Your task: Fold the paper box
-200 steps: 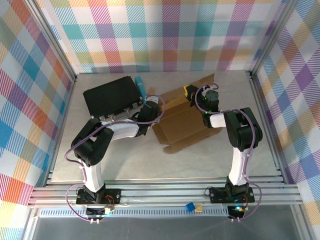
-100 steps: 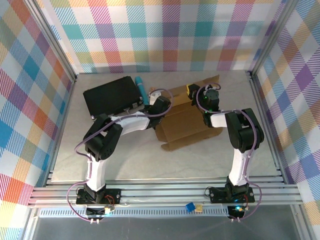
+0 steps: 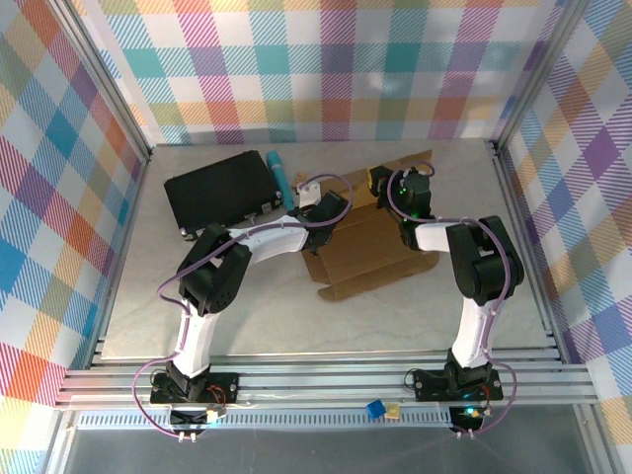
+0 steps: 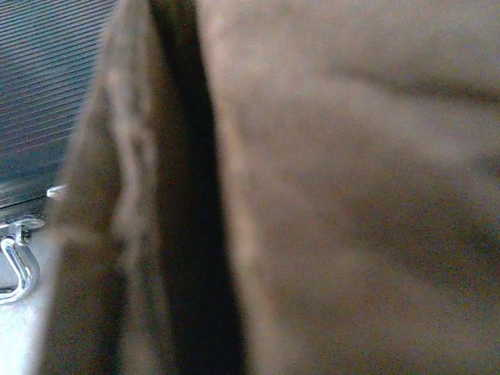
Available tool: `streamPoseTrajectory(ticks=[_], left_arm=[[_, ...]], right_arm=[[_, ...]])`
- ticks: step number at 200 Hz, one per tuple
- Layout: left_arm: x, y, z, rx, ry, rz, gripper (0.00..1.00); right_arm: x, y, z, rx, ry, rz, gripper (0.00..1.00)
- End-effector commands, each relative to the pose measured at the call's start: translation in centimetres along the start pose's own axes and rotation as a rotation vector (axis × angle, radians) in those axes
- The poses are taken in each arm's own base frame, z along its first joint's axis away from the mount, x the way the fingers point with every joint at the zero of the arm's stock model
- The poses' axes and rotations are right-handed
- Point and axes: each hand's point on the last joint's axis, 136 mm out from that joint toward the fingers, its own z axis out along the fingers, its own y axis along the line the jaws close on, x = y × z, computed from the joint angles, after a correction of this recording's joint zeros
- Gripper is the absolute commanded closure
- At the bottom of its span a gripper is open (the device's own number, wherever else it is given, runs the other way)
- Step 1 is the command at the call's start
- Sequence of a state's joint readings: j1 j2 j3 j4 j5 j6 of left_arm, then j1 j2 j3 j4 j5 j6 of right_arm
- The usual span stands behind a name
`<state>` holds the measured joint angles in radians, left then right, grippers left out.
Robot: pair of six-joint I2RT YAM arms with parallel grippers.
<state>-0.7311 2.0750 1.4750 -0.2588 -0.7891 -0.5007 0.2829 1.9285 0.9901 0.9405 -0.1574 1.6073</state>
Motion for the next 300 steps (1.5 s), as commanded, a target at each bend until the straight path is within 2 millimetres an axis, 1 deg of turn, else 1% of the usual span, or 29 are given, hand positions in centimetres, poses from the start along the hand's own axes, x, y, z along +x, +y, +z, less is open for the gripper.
streamPoseTrajectory(ticks=[1, 7, 16, 19, 21, 23, 31, 38, 41, 43, 51, 66, 68, 86, 108, 121, 132, 137, 139, 148, 174, 185, 213, 239, 259, 300], left_arm=[[2.3, 2.0, 0.7, -0.078, 0.042, 0.169, 1.0], [2.1, 2.2, 0.6, -0.076, 0.038, 0.168, 1.0], [1.6, 2.5, 0.4, -0.079, 0.028, 0.169, 1.0], [1.4, 2.6, 0.3, -0.08, 0.025, 0.172, 1.0], [1.3, 2.7, 0.3, -0.079, 0.023, 0.171, 1.0], [1.1, 2.8, 0.2, -0.077, 0.02, 0.171, 1.0], [0.7, 3.1, 0.1, -0.077, 0.014, 0.183, 1.0], [-0.4, 3.1, 0.0, -0.062, -0.015, 0.174, 1.0], [-0.6, 3.1, 0.0, -0.057, -0.021, 0.176, 1.0], [-0.8, 3.1, -0.1, -0.053, -0.025, 0.178, 1.0], [-1.5, 3.2, -0.1, -0.032, -0.035, 0.183, 1.0], [-3.0, 3.6, -0.2, 0.001, -0.047, 0.188, 1.0], [-3.2, 3.7, -0.2, 0.008, -0.047, 0.187, 1.0], [-5.2, 4.4, -0.7, 0.059, -0.057, 0.184, 1.0], [-7.3, 4.8, -1.4, 0.157, -0.046, 0.18, 1.0], [-8.2, 5.0, -1.8, 0.196, -0.03, 0.184, 1.0], [-8.9, 5.1, -2.2, 0.226, -0.014, 0.182, 1.0], [-9.5, 5.1, -2.4, 0.244, -0.02, 0.17, 1.0], [-9.1, 5.3, -2.4, 0.248, 0.002, 0.178, 1.0], [-9.4, 5.3, -2.7, 0.287, 0.028, 0.158, 1.0], [-10.2, 4.6, -3.9, 0.376, 0.073, 0.137, 1.0], [-10.2, 4.2, -4.5, 0.408, 0.082, 0.136, 1.0], [-10.3, 4.0, -5.6, 0.448, 0.106, 0.134, 1.0], [-10.6, 4.1, -6.7, 0.475, 0.11, 0.13, 1.0], [-10.5, 4.2, -7.1, 0.481, 0.127, 0.131, 1.0], [-10.3, 4.5, -7.3, 0.47, 0.139, 0.126, 1.0]], right_arm=[[3.4, 0.8, 0.0, 0.024, 0.102, 0.012, 1.0], [3.2, 0.8, -0.2, 0.033, 0.095, 0.014, 0.99], [3.1, 1.0, -0.6, 0.046, 0.073, 0.013, 0.87], [2.8, 1.2, -0.8, 0.049, 0.061, 0.01, 0.81], [2.8, 1.3, -0.9, 0.051, 0.058, 0.01, 0.8], [2.7, 1.5, -1.1, 0.056, 0.047, 0.007, 0.74], [2.4, 2.0, -1.9, 0.079, 0.014, -0.001, 0.62], [2.1, 2.6, -2.5, 0.098, -0.011, -0.011, 0.55], [1.9, 2.3, -2.8, 0.127, -0.023, -0.012, 0.52], [1.8, 2.7, -3.0, 0.133, -0.032, -0.016, 0.5], [1.5, 3.5, -3.9, 0.159, -0.056, -0.034, 0.45], [0.8, 5.8, -5.6, 0.205, -0.088, -0.08, 0.4], [0.7, 6.5, -5.8, 0.194, -0.092, -0.092, 0.4], [-0.6, 8.1, -8.8, 0.324, -0.135, -0.142, 0.33], [-2.7, 10.4, -12.6, 0.423, -0.181, -0.256, 0.33], [-3.8, 11.4, -14.3, 0.446, -0.189, -0.294, 0.34], [-4.6, 12.2, -15.2, 0.443, -0.188, -0.316, 0.36], [-4.7, 12.7, -15.4, 0.437, -0.179, -0.331, 0.38], [-4.8, 12.8, -15.5, 0.439, -0.177, -0.336, 0.38], [-5.1, 13.3, -15.8, 0.456, -0.159, -0.354, 0.39], [-5.0, 15.0, -15.1, 0.497, -0.08, -0.427, 0.41], [-5.0, 15.2, -14.4, 0.519, -0.043, -0.443, 0.43], [-4.8, 15.7, -12.7, 0.543, 0.038, -0.463, 0.45], [-4.1, 14.7, -11.4, 0.564, 0.122, -0.431, 0.47], [-3.5, 13.7, -11.5, 0.589, 0.163, -0.391, 0.49], [-1.8, 13.1, -12.8, 0.594, 0.19, -0.4, 0.49]])
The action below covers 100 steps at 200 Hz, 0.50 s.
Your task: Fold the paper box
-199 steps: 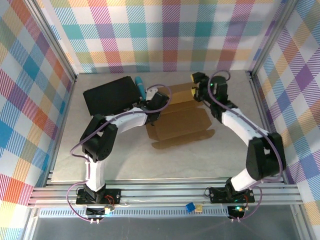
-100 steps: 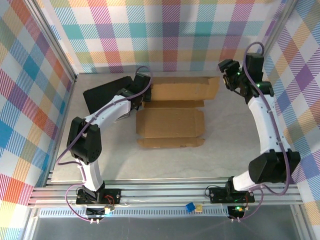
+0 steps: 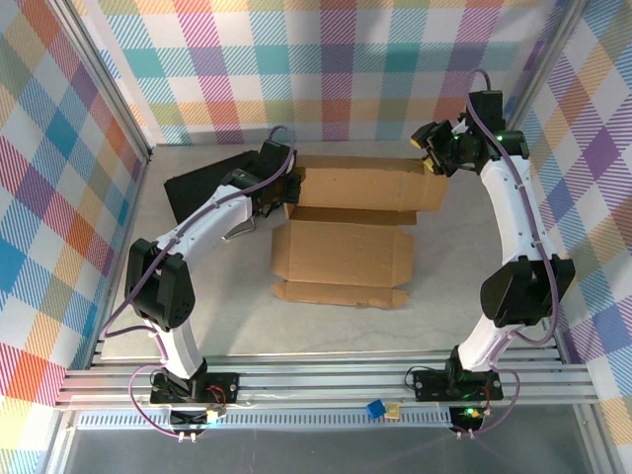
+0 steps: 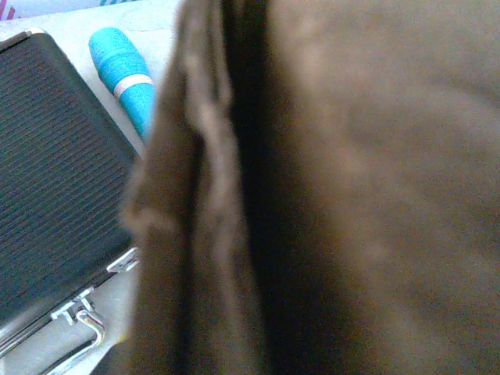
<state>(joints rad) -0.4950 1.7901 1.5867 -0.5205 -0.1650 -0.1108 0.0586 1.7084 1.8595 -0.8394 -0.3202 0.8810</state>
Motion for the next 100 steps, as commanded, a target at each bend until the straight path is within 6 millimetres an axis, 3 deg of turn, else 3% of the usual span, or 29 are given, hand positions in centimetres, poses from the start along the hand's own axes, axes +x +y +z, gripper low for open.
streamPoseTrajectory(ticks=[1, 57, 100], left_arm=[[-1.3, -0.4, -2.1, 0.029, -0.032, -0.022, 1.0], [-1.6, -0.7, -2.2, 0.028, -0.052, -0.033, 1.0], [-1.8, -1.0, -2.6, 0.035, -0.066, -0.036, 1.0]], right_arm=[[2.4, 0.4, -1.5, -0.019, 0.05, -0.033, 0.49], [4.9, 0.1, -0.1, -0.02, 0.114, -0.035, 0.49], [5.1, 0.7, 0.5, -0.05, 0.123, -0.011, 0.56]])
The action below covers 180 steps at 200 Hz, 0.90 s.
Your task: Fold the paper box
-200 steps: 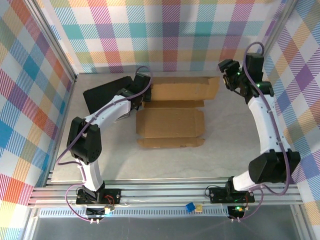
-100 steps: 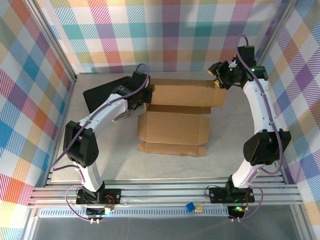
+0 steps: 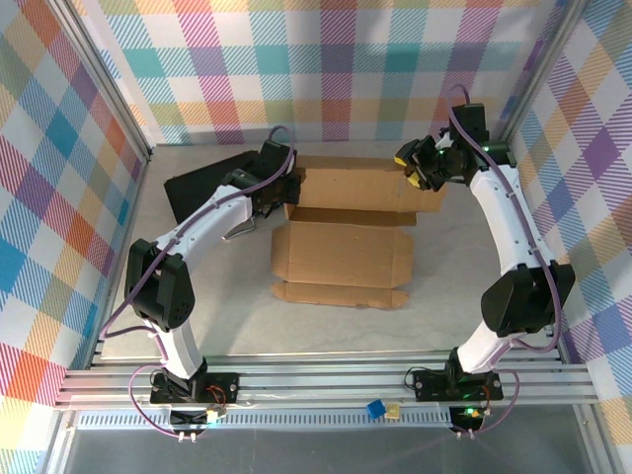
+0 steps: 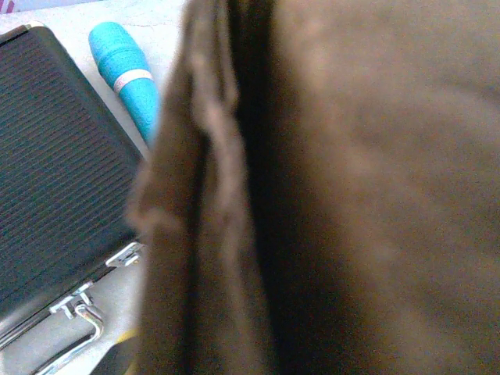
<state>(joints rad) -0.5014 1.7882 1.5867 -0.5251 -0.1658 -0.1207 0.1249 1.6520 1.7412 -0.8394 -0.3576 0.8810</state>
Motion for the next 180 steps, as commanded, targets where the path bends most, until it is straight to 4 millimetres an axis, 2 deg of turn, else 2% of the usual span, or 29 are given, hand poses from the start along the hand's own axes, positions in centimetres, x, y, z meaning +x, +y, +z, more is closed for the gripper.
streamPoseTrajectory(ticks=[1, 41, 76, 125, 130, 140, 147, 156, 171, 180], left_arm=[[-1.9, -0.7, -2.5, 0.032, -0.07, -0.031, 1.0], [-2.0, -0.7, -2.6, 0.029, -0.075, -0.036, 1.0], [-2.1, -0.7, -2.7, 0.031, -0.079, -0.048, 1.0], [-2.4, -0.3, -2.6, 0.015, -0.075, -0.091, 1.0], [-2.5, -0.2, -2.7, 0.014, -0.073, -0.097, 1.0], [-2.7, 0.1, -2.8, 0.014, -0.068, -0.114, 1.0], [-2.8, 0.4, -2.8, 0.015, -0.064, -0.126, 1.0], [-3.1, 0.7, -2.9, 0.015, -0.063, -0.142, 1.0], [-3.5, 1.1, -3.2, 0.018, -0.061, -0.159, 1.0], [-3.7, 1.3, -3.3, 0.021, -0.062, -0.168, 1.0]], right_arm=[[0.4, 1.4, -0.5, -0.062, 0.011, 0.003, 0.57], [0.4, 2.0, 0.0, -0.098, 0.015, 0.042, 0.75], [-0.2, 2.8, -0.2, -0.144, -0.016, 0.074, 1.0], [-1.2, 4.5, -0.5, -0.22, -0.052, 0.114, 1.0], [-1.3, 4.6, -0.7, -0.218, -0.056, 0.106, 0.9], [-1.6, 4.6, -1.4, -0.209, -0.069, 0.093, 0.61], [-1.9, 4.4, -2.1, -0.202, -0.084, 0.085, 0.5], [-2.3, 3.9, -3.2, -0.195, -0.117, 0.075, 0.41], [-2.9, 2.3, -5.3, -0.177, -0.195, 0.063, 0.36], [-3.1, 0.9, -6.1, -0.169, -0.235, 0.073, 0.36]])
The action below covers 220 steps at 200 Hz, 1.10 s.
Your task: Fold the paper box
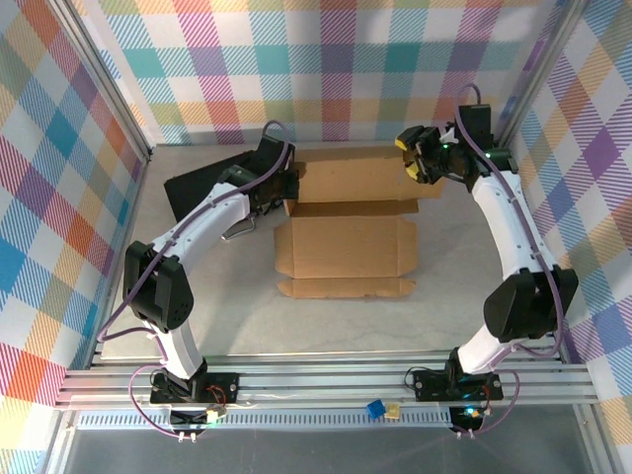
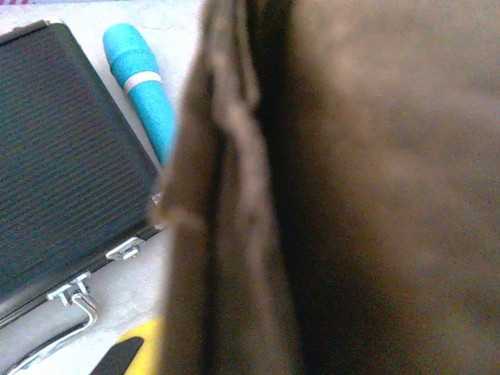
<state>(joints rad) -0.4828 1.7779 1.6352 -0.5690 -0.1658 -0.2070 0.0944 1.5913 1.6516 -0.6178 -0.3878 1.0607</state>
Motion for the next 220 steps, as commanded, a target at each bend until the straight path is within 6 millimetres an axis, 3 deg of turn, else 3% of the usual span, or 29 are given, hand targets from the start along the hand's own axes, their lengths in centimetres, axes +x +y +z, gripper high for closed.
streamPoseTrajectory(ticks=[1, 23, 45, 76, 125, 154, 177, 220], left_arm=[[-2.4, 0.3, -2.0, 0.033, -0.044, -0.068, 1.0], [-2.9, 0.5, -2.3, 0.046, -0.048, -0.084, 1.0], [-3.2, 0.7, -2.5, 0.055, -0.042, -0.091, 1.0], [-3.5, 0.8, -2.5, 0.067, -0.041, -0.104, 1.0], [-3.5, 0.8, -2.5, 0.068, -0.04, -0.11, 1.0], [-3.6, 1.0, -2.4, 0.06, -0.04, -0.112, 1.0], [-3.6, 1.0, -2.2, 0.053, -0.038, -0.121, 1.0], [-3.8, 1.0, -2.0, 0.05, -0.044, -0.133, 1.0]], right_arm=[[-1.5, -0.5, -5.0, -0.022, -0.145, -0.044, 0.36], [-1.5, -4.7, -6.1, -0.004, -0.2, -0.002, 0.47], [-1.0, -8.7, -5.2, 0.032, -0.184, 0.05, 0.7], [-1.2, -11.4, -2.6, 0.088, -0.135, 0.028, 0.76], [-3.1, -11.9, 1.0, 0.095, -0.091, 0.037, 0.71], [-3.1, -9.8, 2.3, 0.051, -0.055, 0.005, 0.69], [-1.9, -7.8, 2.5, 0.033, -0.026, -0.032, 0.76], [0.0, -7.9, 2.2, 0.054, -0.003, -0.036, 0.88]])
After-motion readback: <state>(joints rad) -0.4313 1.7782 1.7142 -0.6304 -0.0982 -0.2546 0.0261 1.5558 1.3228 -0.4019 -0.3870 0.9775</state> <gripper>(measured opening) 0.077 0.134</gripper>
